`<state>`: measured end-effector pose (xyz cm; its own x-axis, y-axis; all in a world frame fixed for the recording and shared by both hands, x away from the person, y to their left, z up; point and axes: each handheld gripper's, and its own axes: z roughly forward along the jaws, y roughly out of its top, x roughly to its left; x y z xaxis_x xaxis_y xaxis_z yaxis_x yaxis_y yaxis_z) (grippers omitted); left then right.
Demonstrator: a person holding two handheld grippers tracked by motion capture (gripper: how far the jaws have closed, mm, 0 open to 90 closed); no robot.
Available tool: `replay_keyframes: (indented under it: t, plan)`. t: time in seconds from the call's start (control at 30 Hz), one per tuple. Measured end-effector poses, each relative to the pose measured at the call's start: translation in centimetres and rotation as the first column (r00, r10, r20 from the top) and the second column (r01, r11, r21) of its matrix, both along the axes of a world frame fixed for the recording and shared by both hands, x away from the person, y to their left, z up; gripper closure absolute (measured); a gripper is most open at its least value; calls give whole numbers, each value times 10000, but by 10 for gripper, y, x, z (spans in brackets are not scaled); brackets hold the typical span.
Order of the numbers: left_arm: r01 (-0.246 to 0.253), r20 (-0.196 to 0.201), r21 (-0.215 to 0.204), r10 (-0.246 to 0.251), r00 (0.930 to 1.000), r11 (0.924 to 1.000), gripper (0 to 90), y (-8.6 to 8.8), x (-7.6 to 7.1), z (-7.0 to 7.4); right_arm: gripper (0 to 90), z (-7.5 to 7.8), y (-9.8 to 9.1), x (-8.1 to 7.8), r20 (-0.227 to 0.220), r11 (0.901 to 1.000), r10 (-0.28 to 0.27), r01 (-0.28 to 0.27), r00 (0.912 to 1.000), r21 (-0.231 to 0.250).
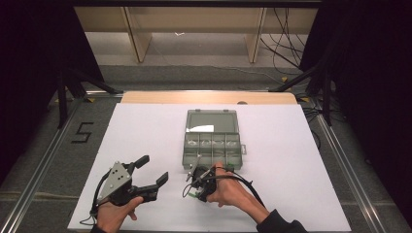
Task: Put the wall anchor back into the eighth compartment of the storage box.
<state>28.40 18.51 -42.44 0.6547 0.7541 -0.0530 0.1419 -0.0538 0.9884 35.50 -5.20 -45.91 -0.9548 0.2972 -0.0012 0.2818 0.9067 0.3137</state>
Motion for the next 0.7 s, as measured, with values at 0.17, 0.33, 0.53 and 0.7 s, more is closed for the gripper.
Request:
replay_keyframes:
  t: [0.17,0.33,0.53,0.7]
  plan:
    - [20,27,-22,-19,10000,10000,165,0,-1,1,664,-3,2,0,-3,9999,110,-110,9999,-88]
    - [3,1,14,-3,10000,10000,165,0,0,0,719,-3,3,-1,-50,9998,195,-196,9998,-85]
    - [-3,-9,22,3,10000,10000,165,0,0,0,809,-3,2,4,38,9989,401,-400,9992,-238]
    - [-11,40,-11,11,10000,10000,165,1,0,0,846,-3,3,4,152,9981,453,-446,9989,-418]
